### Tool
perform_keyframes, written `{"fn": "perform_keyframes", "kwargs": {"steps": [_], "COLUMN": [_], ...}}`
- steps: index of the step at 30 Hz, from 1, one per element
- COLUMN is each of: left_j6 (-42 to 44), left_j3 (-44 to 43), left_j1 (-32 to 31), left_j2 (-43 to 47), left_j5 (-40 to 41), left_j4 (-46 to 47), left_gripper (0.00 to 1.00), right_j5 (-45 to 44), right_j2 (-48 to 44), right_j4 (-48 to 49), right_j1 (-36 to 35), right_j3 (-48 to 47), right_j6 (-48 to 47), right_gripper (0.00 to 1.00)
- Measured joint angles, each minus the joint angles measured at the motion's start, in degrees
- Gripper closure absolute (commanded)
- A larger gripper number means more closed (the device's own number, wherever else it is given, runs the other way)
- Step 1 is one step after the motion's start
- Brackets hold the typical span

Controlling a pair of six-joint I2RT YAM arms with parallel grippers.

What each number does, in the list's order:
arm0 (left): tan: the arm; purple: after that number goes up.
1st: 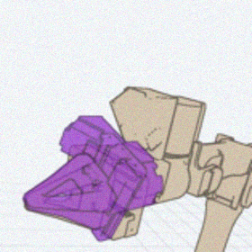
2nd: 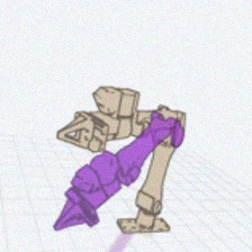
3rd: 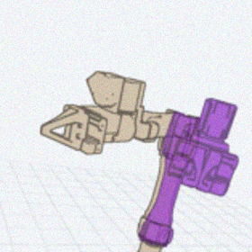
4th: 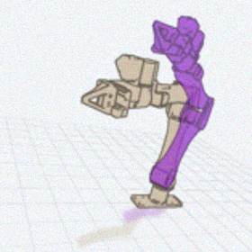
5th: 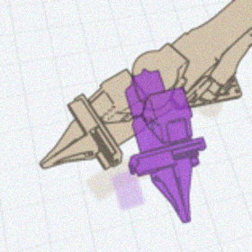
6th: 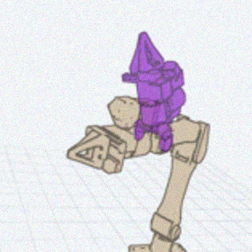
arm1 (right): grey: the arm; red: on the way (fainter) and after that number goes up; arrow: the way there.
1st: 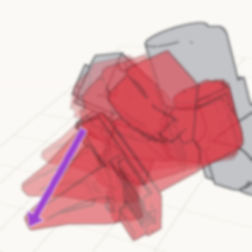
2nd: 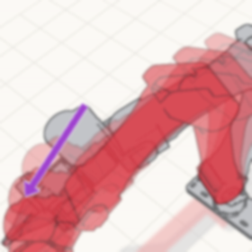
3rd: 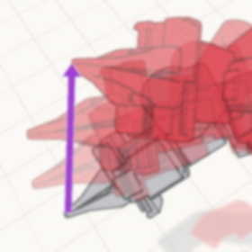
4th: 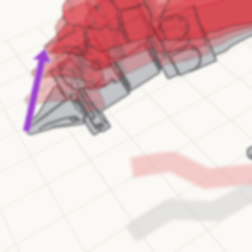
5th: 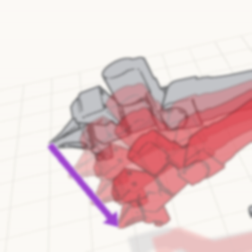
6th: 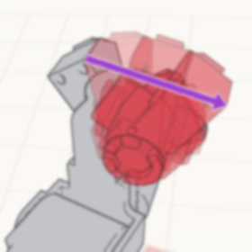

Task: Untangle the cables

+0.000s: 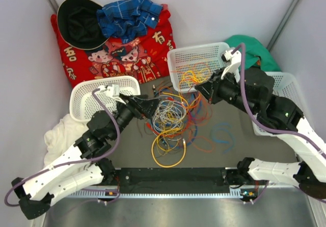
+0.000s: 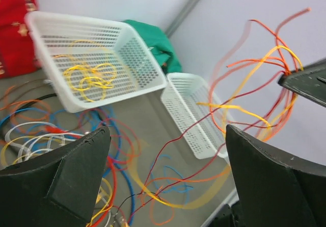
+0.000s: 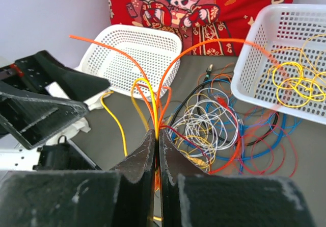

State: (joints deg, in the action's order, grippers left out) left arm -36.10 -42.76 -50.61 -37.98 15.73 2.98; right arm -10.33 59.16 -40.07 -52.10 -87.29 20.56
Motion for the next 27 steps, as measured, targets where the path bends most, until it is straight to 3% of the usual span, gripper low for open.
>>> {"fn": "perform_keyframes", "kwargs": {"steps": [6, 16, 27], "left_j6": [-0.2, -4.5, -5.1], "left_j3": [3.8, 13.2, 12.8], "left_j1": [0.0, 0.0, -0.4], "left_j2": [-3.6, -11.8, -21.4], "left_j5": [-9.1, -16.2, -21.5], "left_j4": [9.9, 23.1, 38.5], "left_gripper": [0.04, 0.01, 0.01], "right_j5": [1.5, 6.8, 12.3], "right_j2": [0.0, -0.2, -1.4], "right_j4": [-2.0, -3.3, -2.8], "right_j1": [0.0, 0.0, 0.0], "right_j3": [-1.4, -6.1, -6.4], "right_j6": [0.2, 3.5, 7.8], "right_gripper": [1.0, 1.0, 1.0]}}
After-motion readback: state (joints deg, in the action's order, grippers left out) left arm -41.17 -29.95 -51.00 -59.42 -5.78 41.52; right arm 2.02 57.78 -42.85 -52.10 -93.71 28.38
